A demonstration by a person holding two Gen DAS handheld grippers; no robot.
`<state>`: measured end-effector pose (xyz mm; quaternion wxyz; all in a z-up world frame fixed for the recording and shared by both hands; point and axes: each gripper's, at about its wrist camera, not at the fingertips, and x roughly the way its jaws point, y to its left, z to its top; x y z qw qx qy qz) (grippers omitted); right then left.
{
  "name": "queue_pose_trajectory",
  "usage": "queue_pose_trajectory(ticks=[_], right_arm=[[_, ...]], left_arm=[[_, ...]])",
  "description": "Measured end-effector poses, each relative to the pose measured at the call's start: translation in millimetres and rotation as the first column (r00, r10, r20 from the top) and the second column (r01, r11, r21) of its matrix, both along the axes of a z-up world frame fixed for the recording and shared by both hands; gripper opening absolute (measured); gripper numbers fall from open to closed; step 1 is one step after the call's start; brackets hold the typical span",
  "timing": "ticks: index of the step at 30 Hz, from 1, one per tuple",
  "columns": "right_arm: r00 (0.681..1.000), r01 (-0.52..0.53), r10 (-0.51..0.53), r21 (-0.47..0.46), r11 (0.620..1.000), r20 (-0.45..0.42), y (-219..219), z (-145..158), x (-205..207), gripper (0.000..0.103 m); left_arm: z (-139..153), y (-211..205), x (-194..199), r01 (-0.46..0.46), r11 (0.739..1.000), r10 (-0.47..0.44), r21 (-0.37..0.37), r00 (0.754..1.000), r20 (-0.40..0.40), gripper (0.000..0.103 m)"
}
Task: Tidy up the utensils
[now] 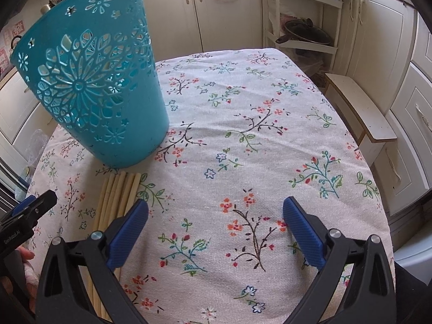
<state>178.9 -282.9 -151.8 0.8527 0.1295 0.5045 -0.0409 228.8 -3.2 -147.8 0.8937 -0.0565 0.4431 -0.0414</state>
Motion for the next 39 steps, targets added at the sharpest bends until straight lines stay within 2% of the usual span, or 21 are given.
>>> queue_pose_trajectory(ticks=[4, 6, 9, 10, 17, 22, 24, 29, 33, 36, 39], right_arm=[[0.997, 0.031, -0.035, 0.055, 0.998, 0.075, -8.9, 10.2, -10.7, 0.095], [0.993, 0.005, -0.013, 0.069, 0.998, 0.117, -7.4, 16.3, -16.5, 0.086], [0.994, -0.064, 0.055, 0.106, 0.992, 0.090, 1.0, 13.6, -17.3, 0.069], [0.995, -0.077, 0.069, 0.115, 0.990, 0.070, 4.4, 11.2, -16.6, 0.060], [0.994, -0.099, 0.089, 0.194, 0.976, 0.060, 17.9, 10.9, -14.5, 0.046], [0.989, -0.146, 0.139, 0.163, 0.976, 0.059, 41.4, 13.9, -13.7, 0.036], [0.986, -0.163, 0.159, 0.126, 0.978, 0.044, 47.6, 12.9, -14.3, 0.027], [0.986, -0.164, 0.159, 0.136, 0.977, 0.048, 42.5, 9.3, -14.7, 0.022], [0.978, -0.204, 0.201, 0.076, 0.976, 0.051, 47.0, 12.8, -14.4, 0.020], [0.970, -0.241, 0.241, 0.028, 0.970, 0.028, 48.0, 11.6, -14.3, 0.006], [0.965, -0.259, 0.258, 0.025, 0.966, 0.038, 39.5, 9.9, -17.8, 0.004]], left_arm=[[-0.5, 1.3, -1.1, 0.000, 1.000, 0.000, -0.008, 1.000, 0.002, 0.096], [-0.4, 0.6, -1.5, 0.002, 1.000, -0.002, -0.007, 1.000, 0.002, 0.096], [0.0, 1.8, -2.0, 0.003, 1.000, -0.003, -0.016, 1.000, 0.004, 0.096], [0.0, 1.9, -1.9, 0.003, 1.000, -0.003, -0.018, 1.000, 0.004, 0.096], [-0.3, -0.1, -1.6, 0.008, 1.000, -0.008, -0.008, 1.000, 0.000, 0.096], [-0.2, 0.0, -1.5, 0.008, 1.000, -0.008, -0.009, 1.000, 0.000, 0.096], [-0.2, -0.2, -1.6, 0.008, 1.000, -0.008, -0.012, 1.000, 0.001, 0.096], [0.0, -0.2, -1.3, 0.009, 1.000, -0.009, -0.013, 1.000, 0.000, 0.095], [0.0, 0.5, -1.7, 0.014, 1.000, -0.014, -0.012, 1.000, 0.000, 0.095], [0.3, 1.0, -2.3, 0.021, 1.000, -0.021, -0.020, 1.000, 0.003, 0.095], [3.1, -0.9, -4.8, 0.058, 0.997, -0.058, -0.053, 0.998, -0.003, 0.095]])
